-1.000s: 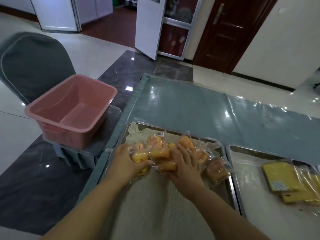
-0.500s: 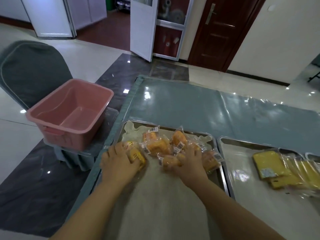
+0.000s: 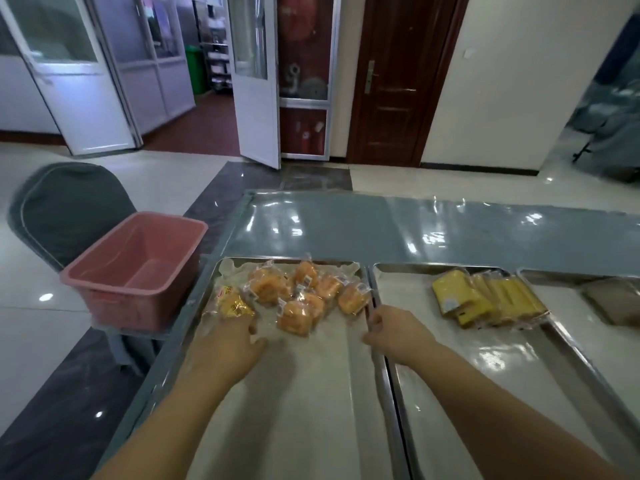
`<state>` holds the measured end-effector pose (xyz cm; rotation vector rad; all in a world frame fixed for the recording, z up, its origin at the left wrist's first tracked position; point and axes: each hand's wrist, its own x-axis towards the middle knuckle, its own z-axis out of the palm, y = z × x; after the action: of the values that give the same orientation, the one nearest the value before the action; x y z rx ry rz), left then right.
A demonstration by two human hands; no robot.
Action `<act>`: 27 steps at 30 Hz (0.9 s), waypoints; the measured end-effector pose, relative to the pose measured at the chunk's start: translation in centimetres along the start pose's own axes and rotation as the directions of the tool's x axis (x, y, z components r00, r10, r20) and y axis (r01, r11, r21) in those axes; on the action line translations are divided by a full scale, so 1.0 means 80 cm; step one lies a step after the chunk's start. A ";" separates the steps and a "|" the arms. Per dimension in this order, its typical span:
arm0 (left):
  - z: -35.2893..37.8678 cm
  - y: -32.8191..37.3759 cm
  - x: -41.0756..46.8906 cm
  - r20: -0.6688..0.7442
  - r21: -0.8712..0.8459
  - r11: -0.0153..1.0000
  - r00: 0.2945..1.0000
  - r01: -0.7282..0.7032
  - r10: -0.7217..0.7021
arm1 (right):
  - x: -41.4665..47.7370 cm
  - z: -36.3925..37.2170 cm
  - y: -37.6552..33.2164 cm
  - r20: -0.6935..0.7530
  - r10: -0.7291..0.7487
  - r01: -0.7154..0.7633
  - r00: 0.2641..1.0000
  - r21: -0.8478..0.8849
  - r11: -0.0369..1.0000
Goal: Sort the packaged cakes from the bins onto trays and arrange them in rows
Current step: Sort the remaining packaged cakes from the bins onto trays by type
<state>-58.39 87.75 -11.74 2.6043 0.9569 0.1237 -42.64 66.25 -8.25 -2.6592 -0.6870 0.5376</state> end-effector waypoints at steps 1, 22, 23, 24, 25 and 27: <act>0.004 0.017 -0.013 0.015 0.001 1.000 1.000 -0.015 0.015 | -0.016 -0.009 0.016 0.012 0.001 -0.001 1.000 -0.013 1.000; 0.138 0.449 -0.219 0.254 0.123 0.818 0.814 -0.562 0.522 | -0.274 -0.189 0.423 0.146 0.168 -0.144 0.975 -0.165 0.976; 0.140 0.466 -0.217 0.261 0.134 0.802 0.801 -0.583 0.539 | -0.274 -0.199 0.437 0.141 0.160 -0.133 0.977 -0.186 0.974; 0.142 0.484 -0.215 0.261 0.138 0.788 0.789 -0.600 0.556 | -0.274 -0.210 0.449 0.136 0.152 -0.122 0.979 -0.207 0.971; 0.144 0.501 -0.212 0.260 0.138 0.777 0.779 -0.614 0.570 | -0.272 -0.221 0.461 0.132 0.146 -0.114 0.980 -0.222 0.968; 0.147 0.536 -0.205 0.245 0.126 0.761 0.764 -0.636 0.598 | -0.266 -0.248 0.485 0.118 0.130 -0.099 0.984 -0.239 0.966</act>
<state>-42.48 43.46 -6.36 2.9536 -0.0034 -0.0635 -36.19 18.75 -1.16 -2.9166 -0.6727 0.7113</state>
